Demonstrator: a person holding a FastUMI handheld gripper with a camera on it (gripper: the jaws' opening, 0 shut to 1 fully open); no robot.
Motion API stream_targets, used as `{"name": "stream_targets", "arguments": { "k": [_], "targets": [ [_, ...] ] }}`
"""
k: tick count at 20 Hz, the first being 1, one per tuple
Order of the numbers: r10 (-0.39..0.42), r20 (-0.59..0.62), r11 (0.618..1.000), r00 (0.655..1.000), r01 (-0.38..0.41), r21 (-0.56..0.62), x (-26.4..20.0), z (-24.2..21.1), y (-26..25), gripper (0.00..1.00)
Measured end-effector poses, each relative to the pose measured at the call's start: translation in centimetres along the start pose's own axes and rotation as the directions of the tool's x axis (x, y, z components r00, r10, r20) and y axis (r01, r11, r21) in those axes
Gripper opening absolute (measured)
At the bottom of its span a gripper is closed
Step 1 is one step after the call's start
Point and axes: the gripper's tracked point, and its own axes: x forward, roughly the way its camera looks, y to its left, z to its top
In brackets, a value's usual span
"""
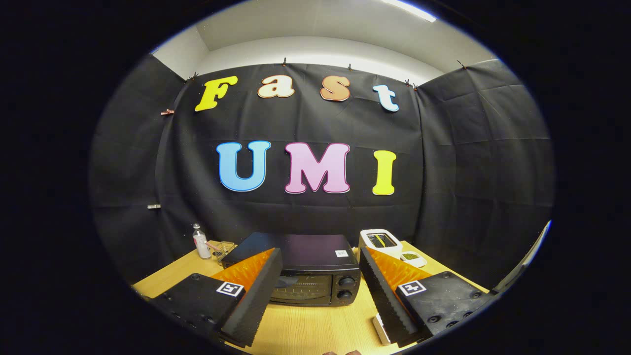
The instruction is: Open the toaster oven, put the food inside, and close the toaster oven door.
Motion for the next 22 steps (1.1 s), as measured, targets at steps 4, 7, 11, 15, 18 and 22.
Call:
{"name": "stream_targets", "arguments": {
  "k": [4,7,11,15,18,22],
  "targets": [
    [0.010,-0.015,1.000,1.000,-0.010,-0.005,0.3,-0.5,0.9,0.97],
    [0.017,-0.021,1.000,1.000,-0.017,-0.005,0.6,-0.7,1.6,0.97],
    [0.036,-0.046,0.999,0.998,-0.036,-0.008,1.4,-1.6,2.7,0.97],
    [0.052,-0.082,0.999,0.995,-0.052,0.005,2.2,-2.7,4.0,0.97],
    [0.065,-0.092,0.998,0.994,-0.066,-0.009,3.0,-3.3,4.9,0.97],
    [0.070,-0.114,0.997,0.991,-0.072,-0.018,4.2,-4.5,5.8,0.97]
  ]
}}
